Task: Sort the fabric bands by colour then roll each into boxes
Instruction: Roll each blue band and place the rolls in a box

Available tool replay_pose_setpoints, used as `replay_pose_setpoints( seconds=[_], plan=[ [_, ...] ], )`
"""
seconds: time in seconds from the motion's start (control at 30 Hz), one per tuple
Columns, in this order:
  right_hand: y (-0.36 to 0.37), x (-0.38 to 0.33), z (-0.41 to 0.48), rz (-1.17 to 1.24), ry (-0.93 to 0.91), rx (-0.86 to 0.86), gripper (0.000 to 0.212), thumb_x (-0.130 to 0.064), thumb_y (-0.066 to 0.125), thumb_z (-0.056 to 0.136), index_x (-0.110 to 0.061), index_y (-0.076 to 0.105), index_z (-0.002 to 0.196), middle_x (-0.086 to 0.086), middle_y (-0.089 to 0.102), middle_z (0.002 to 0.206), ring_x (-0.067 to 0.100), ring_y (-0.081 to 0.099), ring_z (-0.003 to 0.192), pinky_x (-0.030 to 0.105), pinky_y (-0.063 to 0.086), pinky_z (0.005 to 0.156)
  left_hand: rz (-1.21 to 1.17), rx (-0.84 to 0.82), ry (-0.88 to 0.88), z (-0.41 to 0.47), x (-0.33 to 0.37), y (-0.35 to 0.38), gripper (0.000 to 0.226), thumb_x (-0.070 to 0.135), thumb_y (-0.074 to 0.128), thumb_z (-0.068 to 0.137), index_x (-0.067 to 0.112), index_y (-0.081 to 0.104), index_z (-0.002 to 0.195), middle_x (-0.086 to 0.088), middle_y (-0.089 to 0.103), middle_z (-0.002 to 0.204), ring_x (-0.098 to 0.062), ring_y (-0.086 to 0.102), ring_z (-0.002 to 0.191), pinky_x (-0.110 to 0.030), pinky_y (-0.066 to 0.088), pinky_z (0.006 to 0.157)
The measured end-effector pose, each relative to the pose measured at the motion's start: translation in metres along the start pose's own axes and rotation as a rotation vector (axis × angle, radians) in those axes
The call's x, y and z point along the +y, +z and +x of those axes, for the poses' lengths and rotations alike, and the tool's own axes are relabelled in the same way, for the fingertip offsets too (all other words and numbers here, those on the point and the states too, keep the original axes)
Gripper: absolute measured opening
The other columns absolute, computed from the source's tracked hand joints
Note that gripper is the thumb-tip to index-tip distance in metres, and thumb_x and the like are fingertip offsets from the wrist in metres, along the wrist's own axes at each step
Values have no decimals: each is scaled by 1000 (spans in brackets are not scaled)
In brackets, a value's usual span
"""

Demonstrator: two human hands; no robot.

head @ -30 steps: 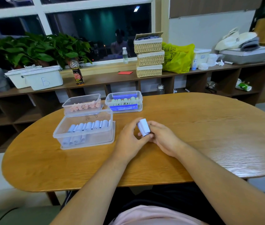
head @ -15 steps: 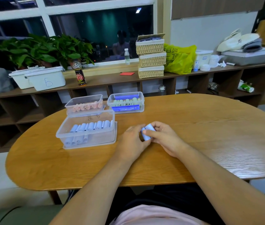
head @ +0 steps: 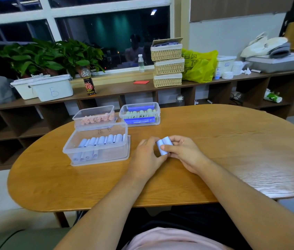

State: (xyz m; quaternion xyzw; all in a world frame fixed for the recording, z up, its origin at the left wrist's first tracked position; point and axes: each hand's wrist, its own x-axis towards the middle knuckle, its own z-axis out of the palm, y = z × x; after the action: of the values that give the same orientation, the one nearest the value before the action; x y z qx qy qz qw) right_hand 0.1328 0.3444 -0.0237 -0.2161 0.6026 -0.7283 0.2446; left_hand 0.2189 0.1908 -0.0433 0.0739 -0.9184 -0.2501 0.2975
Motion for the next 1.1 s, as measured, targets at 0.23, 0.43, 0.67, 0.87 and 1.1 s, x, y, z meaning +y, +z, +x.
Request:
replay_pose_setpoints(
  seconds=[0.23,0.43,0.67,0.87,1.1],
  plan=[
    [-3,-3,1,62,9,-40,33,-4,75,94,2,68,126,18,78,112,23,75,99,37,61,91,-139,12,78,0,1,-3,58,38,86,85,31,56,134,18,62,126,-3,57,118,-31,53,97],
    [1,-2,-1,19,-39,-21,24,-6,72,98,-6,73,122,10,78,112,19,73,103,37,60,96,-85,52,125,1,1,-5,55,32,82,90,27,60,140,15,62,135,-4,54,126,-35,50,105],
    [14,-13,-8,-75,-92,45,21,-12,83,91,-12,79,111,8,76,99,18,74,94,35,60,90,5,34,208,-6,8,-20,76,21,76,91,27,46,160,6,53,142,-13,51,132,-35,48,112],
    [40,-46,1,-89,-106,-1,38,-11,86,87,-14,71,121,16,78,110,24,76,95,40,62,92,38,132,292,-4,-7,-75,65,20,73,95,21,47,154,5,56,149,-14,51,139,-33,44,116],
    [112,-86,34,-219,-100,-83,33,-5,86,86,-7,64,112,11,76,89,14,76,78,27,62,66,235,369,59,0,-89,-173,37,13,67,95,17,64,132,1,67,126,-20,59,118,-34,48,98]
  ],
)
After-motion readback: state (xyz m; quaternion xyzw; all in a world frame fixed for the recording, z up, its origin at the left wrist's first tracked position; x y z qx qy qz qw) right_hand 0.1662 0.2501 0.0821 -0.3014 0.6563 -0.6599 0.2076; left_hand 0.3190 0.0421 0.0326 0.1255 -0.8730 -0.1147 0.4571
